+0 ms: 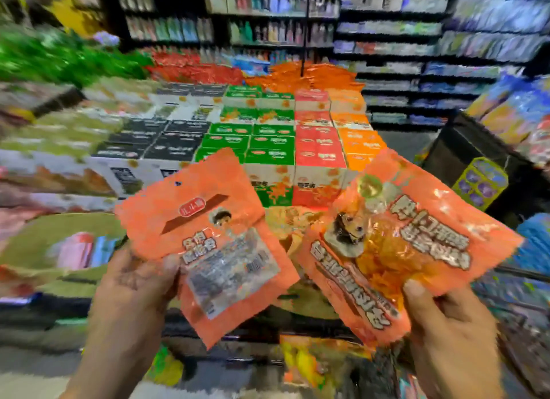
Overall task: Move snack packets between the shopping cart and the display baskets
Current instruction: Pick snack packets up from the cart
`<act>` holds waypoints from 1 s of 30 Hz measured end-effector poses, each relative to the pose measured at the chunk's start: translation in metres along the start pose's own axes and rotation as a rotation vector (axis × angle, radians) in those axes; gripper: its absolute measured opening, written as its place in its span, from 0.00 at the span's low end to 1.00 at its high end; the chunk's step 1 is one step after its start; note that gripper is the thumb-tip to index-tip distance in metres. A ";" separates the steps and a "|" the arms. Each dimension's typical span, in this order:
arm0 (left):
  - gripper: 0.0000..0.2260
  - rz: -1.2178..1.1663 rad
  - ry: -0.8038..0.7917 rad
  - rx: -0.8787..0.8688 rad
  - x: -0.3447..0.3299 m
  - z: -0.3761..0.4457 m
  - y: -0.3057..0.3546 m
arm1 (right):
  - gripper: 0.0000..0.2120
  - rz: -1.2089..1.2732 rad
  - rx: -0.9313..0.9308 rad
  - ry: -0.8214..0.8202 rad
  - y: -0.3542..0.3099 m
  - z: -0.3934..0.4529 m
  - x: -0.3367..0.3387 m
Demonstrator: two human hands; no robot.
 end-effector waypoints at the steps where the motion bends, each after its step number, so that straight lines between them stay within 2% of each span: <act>1: 0.13 -0.003 0.051 -0.028 0.016 -0.004 0.005 | 0.27 -0.006 0.002 -0.069 -0.003 0.006 -0.016; 6: 0.11 0.067 0.280 -0.111 0.097 -0.026 0.023 | 0.25 -0.076 0.031 -0.365 -0.011 0.033 -0.104; 11: 0.07 0.134 0.495 -0.155 0.173 -0.031 0.042 | 0.07 -0.223 0.069 -0.577 -0.009 0.060 -0.203; 13: 0.10 0.146 0.545 -0.176 0.204 -0.024 0.045 | 0.05 -0.307 0.083 -0.664 0.003 0.074 -0.239; 15: 0.14 0.180 0.572 -0.179 0.233 -0.015 0.048 | 0.09 -0.404 0.081 -0.740 0.017 0.091 -0.276; 18: 0.14 0.198 0.586 -0.152 0.269 0.003 0.053 | 0.10 -0.630 0.064 -0.910 0.046 0.117 -0.327; 21: 0.11 0.177 0.588 -0.124 0.307 0.028 0.058 | 0.17 -0.840 -0.045 -1.162 0.086 0.135 -0.377; 24: 0.08 0.192 0.553 -0.104 0.333 0.058 0.062 | 0.15 -1.065 -0.138 -1.352 0.133 0.138 -0.408; 27: 0.09 0.218 0.458 -0.062 0.350 0.091 0.061 | 0.14 -1.179 -0.331 -1.381 0.192 0.125 -0.417; 30: 0.07 0.294 0.311 0.006 0.355 0.127 0.057 | 0.12 -1.224 -0.483 -1.252 0.223 0.112 -0.416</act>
Point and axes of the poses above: each hand's wrist, its own z-axis towards the middle knuckle, its own x-axis out of the back of the hand, y = z × x, the point moved 3 cm from there along z, towards the middle knuckle, and after that the axes turned 14 degrees about -y, right-handed, at the moved point
